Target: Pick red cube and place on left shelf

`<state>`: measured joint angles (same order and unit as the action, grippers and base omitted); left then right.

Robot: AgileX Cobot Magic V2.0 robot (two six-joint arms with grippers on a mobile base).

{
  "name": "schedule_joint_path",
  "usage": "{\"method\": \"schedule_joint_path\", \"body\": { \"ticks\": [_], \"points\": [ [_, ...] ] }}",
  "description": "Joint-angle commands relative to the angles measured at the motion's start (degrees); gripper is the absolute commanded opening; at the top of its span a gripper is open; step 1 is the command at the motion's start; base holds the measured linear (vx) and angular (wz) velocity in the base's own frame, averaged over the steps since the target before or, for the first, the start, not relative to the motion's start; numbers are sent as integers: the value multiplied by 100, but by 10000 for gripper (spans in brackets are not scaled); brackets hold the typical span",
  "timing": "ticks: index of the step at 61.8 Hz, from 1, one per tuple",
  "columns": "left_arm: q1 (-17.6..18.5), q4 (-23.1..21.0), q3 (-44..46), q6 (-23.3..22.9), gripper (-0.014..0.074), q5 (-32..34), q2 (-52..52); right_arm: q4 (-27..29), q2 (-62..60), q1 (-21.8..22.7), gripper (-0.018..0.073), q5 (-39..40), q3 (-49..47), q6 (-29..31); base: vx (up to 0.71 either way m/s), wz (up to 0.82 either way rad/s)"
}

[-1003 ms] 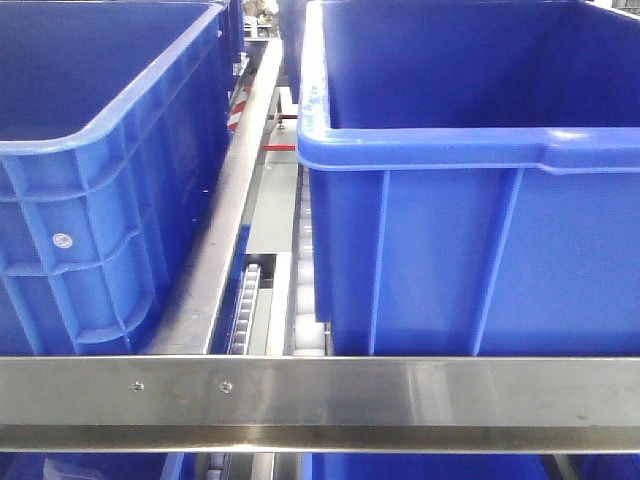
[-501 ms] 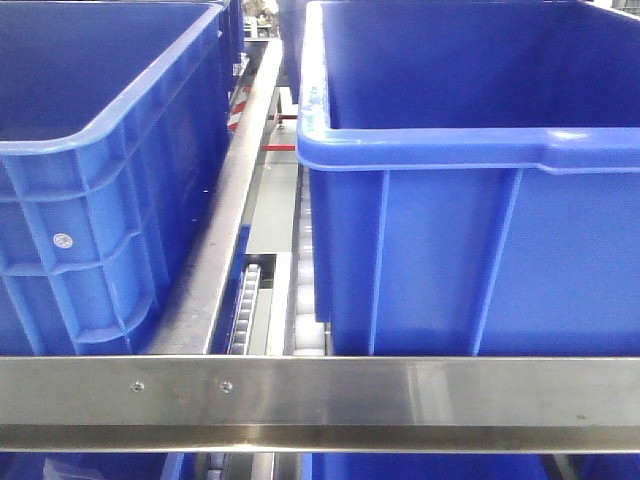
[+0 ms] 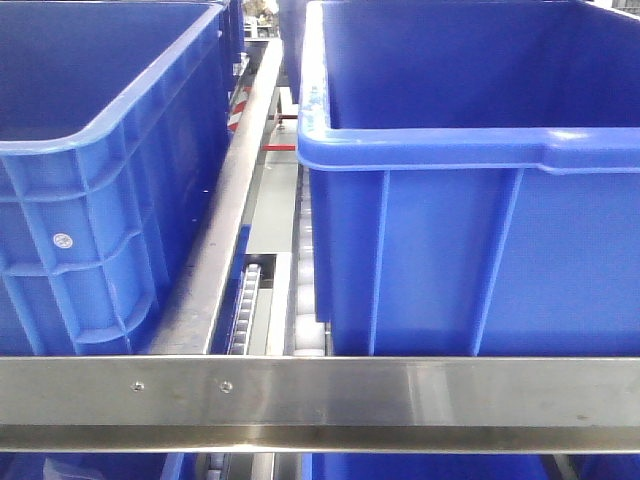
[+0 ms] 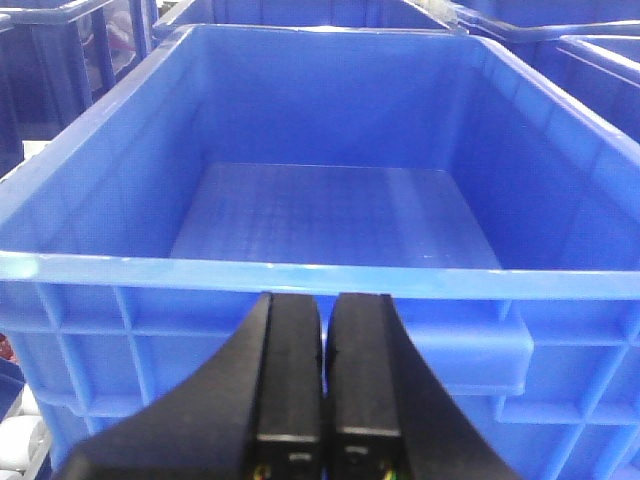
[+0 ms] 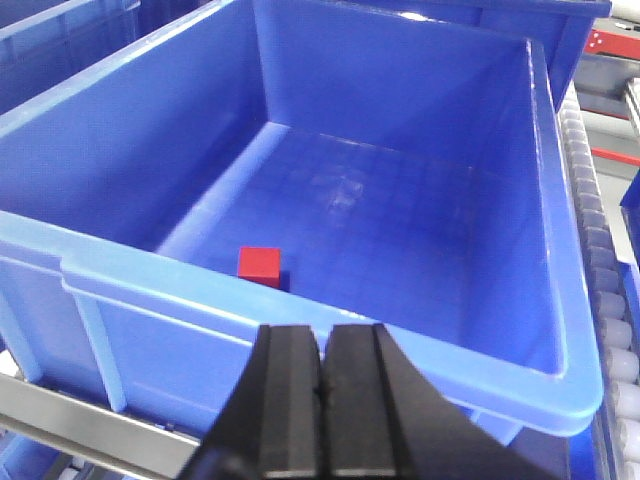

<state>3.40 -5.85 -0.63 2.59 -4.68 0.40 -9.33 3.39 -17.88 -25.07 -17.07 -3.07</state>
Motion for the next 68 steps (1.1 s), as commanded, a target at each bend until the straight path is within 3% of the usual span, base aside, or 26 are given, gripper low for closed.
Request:
{"method": "schedule_joint_path", "body": {
  "ticks": [1,10,18,25,32,40,68],
  "points": [
    [5,-21,-136,-31,102,515,81,-95,63,13,53,603,-145,28,0,0],
    [5,-21,-136,-31,102,515,81,185,63,276,53,782,-53,22,0,0],
    [5,-21,-136,-31,102,515,81,752,63,1103,53,1186,250,22,0,0],
    [5,-21,-136,-31,102,515,81,821,50,1820,53,1704,683,22,0,0],
    [5,-21,-136,-31,102,515,81,980,-135,2168,53,2314,1152,22,0,0],
    [5,-21,-136,-31,102,515,81,1081,-523,2191,53,3035,1764,22,0,0],
    [5,-21,-136,-31,102,515,81,1028,-501,2191,53,2849,1736,28,0,0]
  ]
}}
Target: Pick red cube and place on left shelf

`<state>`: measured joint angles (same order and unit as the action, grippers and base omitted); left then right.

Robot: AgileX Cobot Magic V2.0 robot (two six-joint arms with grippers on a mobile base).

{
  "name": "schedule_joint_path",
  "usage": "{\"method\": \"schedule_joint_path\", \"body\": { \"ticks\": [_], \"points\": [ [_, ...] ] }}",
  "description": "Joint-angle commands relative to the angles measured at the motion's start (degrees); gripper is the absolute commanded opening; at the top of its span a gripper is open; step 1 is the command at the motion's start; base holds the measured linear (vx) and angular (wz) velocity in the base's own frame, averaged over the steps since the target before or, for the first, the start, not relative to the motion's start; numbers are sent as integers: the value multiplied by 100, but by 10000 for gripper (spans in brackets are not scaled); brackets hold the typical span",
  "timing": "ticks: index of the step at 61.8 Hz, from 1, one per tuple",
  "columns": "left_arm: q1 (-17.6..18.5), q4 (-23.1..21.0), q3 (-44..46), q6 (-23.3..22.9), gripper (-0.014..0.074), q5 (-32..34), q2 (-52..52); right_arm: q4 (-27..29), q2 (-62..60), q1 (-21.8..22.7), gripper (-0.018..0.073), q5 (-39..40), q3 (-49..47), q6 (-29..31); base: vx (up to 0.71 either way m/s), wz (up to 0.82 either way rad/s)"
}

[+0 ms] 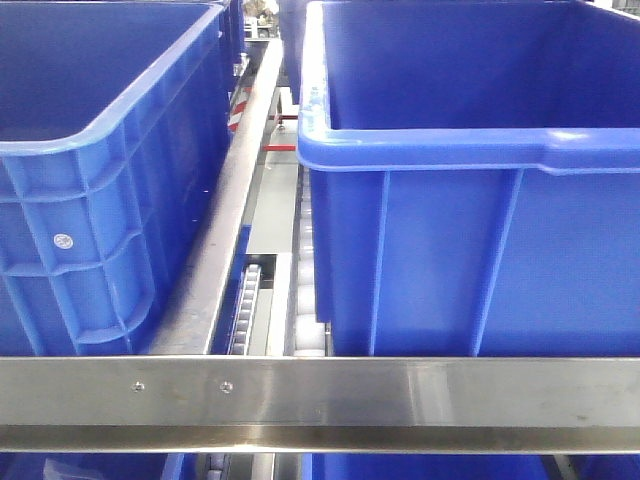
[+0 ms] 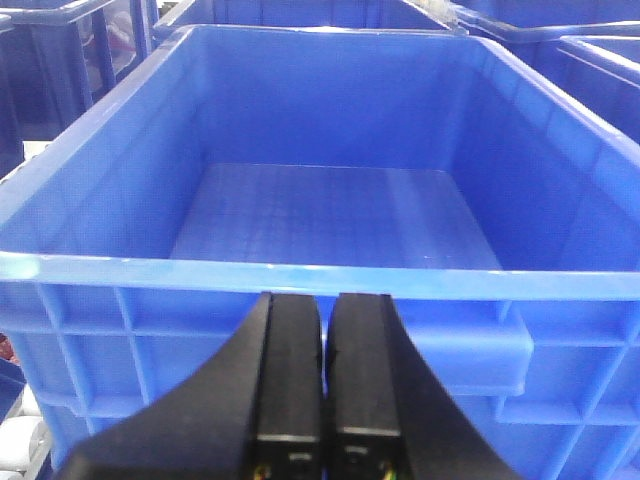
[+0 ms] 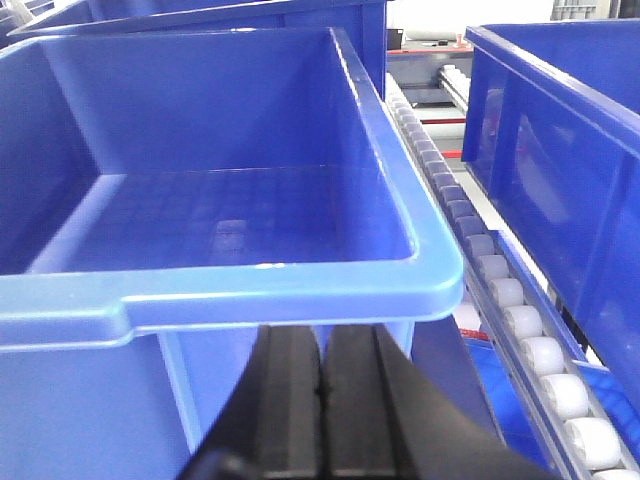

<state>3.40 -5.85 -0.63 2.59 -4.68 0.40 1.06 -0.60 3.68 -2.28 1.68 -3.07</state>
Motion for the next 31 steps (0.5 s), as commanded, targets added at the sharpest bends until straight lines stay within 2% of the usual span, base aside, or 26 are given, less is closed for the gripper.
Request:
{"method": "schedule_joint_path", "body": {
  "ticks": [1,31],
  "points": [
    [5,-21,-136,-31,102,515,81,-11,-102,34,53,569,-139,28,0,0],
    [5,-21,-136,-31,102,515,81,-11,-102,34,53,569,-139,28,0,0]
  ]
}}
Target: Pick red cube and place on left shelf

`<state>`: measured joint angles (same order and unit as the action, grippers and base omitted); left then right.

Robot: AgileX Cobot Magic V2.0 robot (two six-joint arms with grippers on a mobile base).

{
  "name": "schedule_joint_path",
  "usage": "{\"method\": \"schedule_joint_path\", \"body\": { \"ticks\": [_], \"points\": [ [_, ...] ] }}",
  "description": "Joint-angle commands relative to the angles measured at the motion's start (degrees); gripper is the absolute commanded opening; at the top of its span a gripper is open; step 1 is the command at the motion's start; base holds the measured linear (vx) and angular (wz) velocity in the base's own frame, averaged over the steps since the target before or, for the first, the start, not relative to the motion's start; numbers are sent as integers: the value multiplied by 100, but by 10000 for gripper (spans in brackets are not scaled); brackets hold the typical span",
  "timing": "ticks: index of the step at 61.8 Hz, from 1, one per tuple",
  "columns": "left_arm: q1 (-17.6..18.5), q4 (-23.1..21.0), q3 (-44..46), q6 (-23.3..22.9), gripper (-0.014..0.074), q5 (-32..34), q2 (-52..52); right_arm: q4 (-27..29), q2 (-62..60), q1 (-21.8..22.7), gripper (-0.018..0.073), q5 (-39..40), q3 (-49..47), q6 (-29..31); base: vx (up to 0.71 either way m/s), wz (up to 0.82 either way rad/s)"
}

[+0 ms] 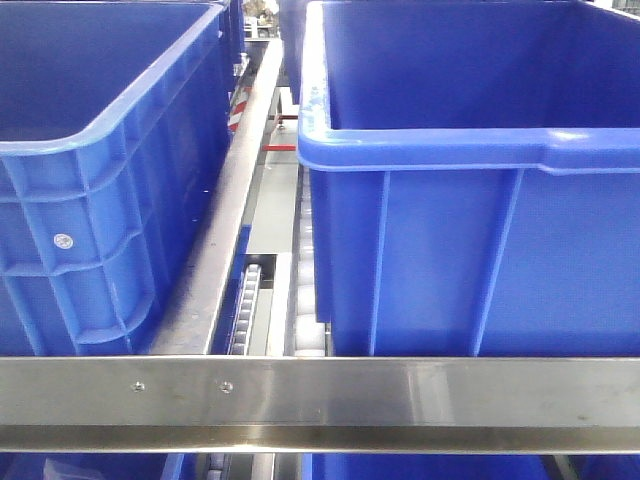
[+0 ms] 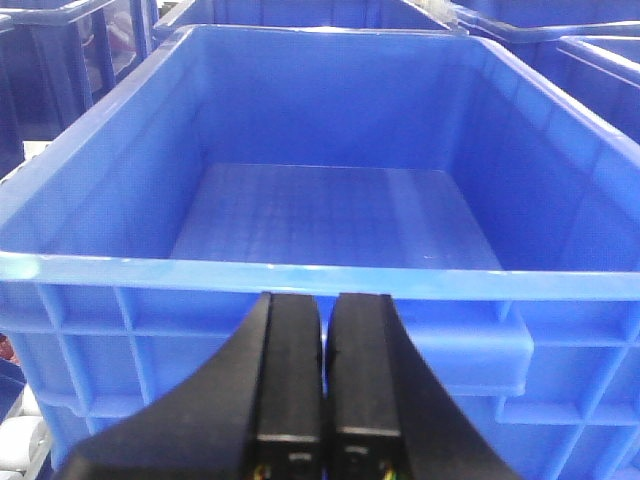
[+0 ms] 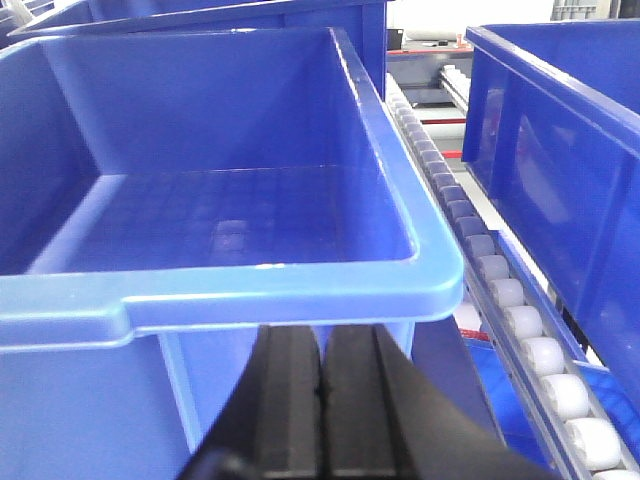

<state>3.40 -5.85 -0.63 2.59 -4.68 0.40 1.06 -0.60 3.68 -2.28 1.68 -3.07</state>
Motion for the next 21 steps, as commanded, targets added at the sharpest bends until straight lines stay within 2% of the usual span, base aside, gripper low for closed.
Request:
{"method": "schedule_joint_path", "body": {
  "ticks": [1,21],
  "points": [
    [5,-21,-136,-31,102,515,81,-11,-102,34,53,569,-139,28,0,0],
    [5,-21,-136,-31,102,515,81,-11,-102,34,53,569,-139,28,0,0]
  ]
}}
